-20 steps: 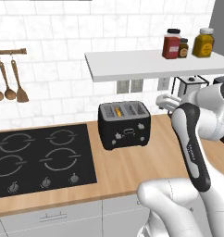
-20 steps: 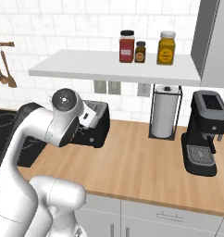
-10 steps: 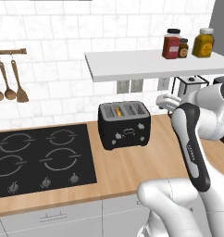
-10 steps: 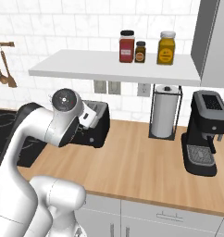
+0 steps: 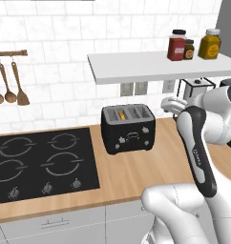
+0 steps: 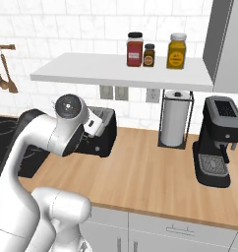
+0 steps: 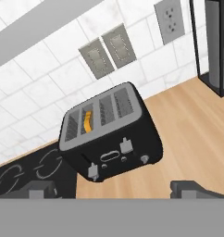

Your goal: Start the toaster. Once the lever pops up, take the bread to the plate on the dining counter.

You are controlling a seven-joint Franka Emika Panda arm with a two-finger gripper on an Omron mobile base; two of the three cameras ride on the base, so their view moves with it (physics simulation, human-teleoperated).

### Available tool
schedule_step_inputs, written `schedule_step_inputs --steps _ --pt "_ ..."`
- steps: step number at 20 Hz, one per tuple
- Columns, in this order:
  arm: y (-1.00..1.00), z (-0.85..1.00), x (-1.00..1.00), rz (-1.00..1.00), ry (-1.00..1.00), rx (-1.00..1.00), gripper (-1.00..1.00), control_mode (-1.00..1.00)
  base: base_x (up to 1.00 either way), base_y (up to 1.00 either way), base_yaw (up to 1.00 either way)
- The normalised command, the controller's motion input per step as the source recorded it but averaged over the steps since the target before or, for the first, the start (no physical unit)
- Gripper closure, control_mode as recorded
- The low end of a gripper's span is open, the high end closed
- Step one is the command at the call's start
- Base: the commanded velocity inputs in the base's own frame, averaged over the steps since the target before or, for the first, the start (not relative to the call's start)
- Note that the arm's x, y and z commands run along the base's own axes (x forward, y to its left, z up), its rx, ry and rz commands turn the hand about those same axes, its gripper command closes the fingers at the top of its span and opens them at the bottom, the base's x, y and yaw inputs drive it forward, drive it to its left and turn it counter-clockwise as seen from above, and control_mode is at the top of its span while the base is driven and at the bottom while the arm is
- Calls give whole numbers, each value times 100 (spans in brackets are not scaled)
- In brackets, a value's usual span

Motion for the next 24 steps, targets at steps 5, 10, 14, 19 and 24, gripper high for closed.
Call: schedule_step_inputs --steps 5,10,14,19,24 --pt "0 0 0 0 0 0 -100 -100 0 0 0" --pt "0 0 0 0 0 0 -100 -100 0 0 0" --pt "0 0 0 0 0 0 -100 -100 0 0 0" --pt "0 0 0 0 0 0 -100 -100 0 0 0" --pt "0 0 0 0 0 0 -100 -100 0 0 0"
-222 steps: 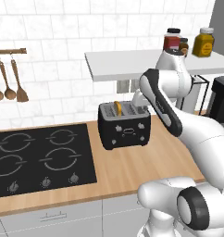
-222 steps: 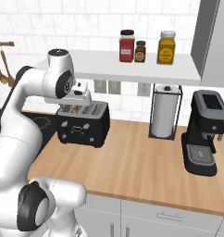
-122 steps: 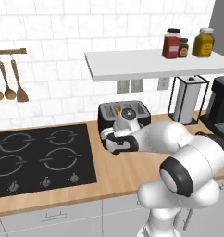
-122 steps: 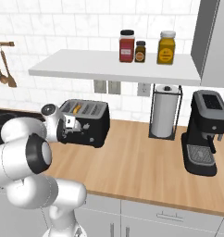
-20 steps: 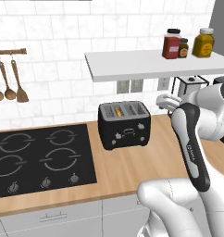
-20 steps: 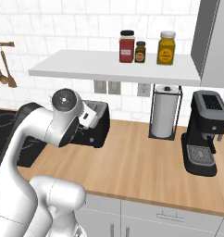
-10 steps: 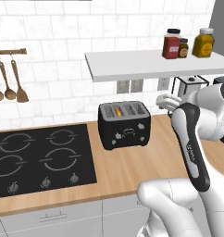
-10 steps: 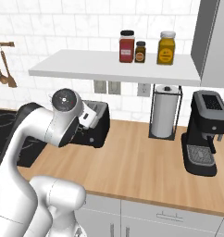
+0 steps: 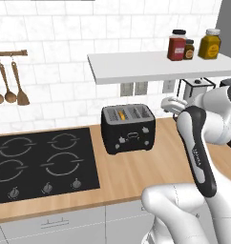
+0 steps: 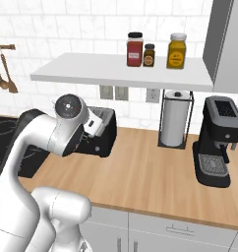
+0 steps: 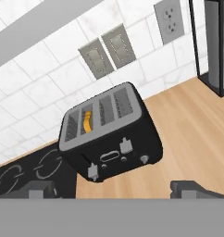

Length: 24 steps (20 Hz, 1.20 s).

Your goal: Start the toaster. Once the lever pops up, take the bread to the plate on the dining counter.

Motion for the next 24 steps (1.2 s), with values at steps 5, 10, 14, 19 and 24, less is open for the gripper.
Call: schedule_step_inputs --steps 5,10,14,19,24 --pt "0 0 0 0 0 0 -100 -100 0 0 0" --pt "0 0 0 0 0 0 -100 -100 0 0 0" --pt "0 0 0 0 0 0 -100 -100 0 0 0" --pt "0 0 0 0 0 0 -100 -100 0 0 0" --pt "0 0 0 0 0 0 -100 -100 0 0 0"
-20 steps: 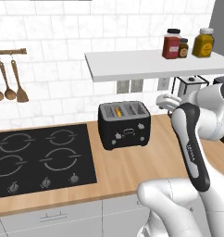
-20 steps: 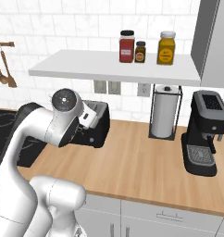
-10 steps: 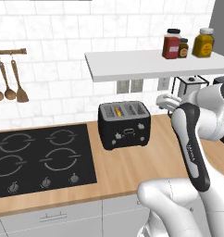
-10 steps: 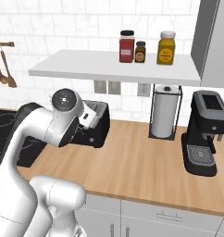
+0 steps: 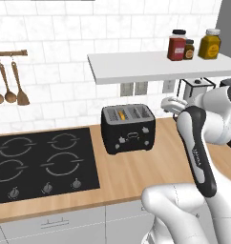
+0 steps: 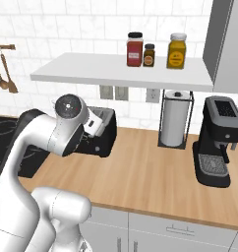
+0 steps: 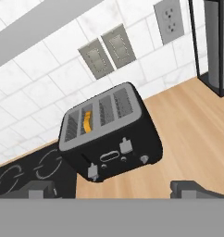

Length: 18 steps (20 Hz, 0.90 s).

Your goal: Start the toaster. Once the lever pops up, take the bread to the plate on the dining counter.

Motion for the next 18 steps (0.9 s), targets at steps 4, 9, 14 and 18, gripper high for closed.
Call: schedule_step_inputs --steps 4,9,14,18 --pt "0 0 0 0 0 0 -100 -100 0 0 0" --pt "0 0 0 0 0 0 -100 -100 0 0 0" --pt "0 0 0 0 0 0 -100 -100 0 0 0" --pt "0 0 0 0 0 0 -100 -100 0 0 0"
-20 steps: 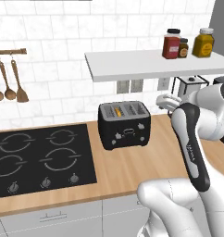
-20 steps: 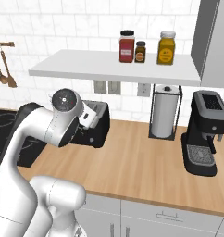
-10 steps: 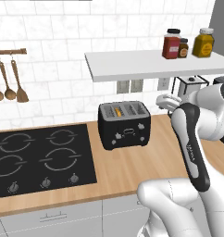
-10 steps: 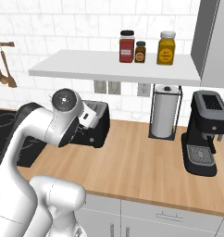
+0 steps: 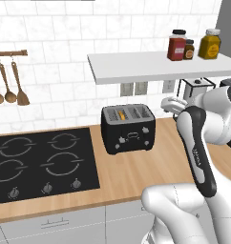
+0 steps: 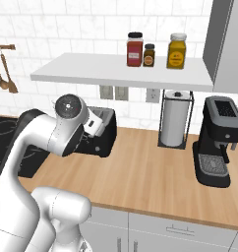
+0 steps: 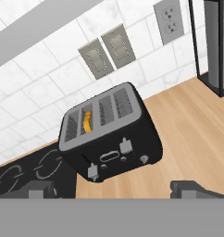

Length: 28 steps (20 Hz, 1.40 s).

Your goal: Start the toaster. Once the lever pops up, take the bread to the plate on the dining counter.

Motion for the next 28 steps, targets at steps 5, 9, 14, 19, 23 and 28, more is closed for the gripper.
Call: schedule_step_inputs --steps 5,9,14,19,23,28 --pt "0 0 0 0 0 0 -100 -100 0 0 0" --pt "0 0 0 0 0 0 -100 -100 0 0 0" --pt "0 0 0 0 0 0 -100 -100 0 0 0" --pt "0 0 0 0 0 0 -100 -100 0 0 0" --pt "0 0 0 0 0 0 -100 -100 0 0 0" --pt "0 0 0 0 0 0 -100 -100 0 0 0"
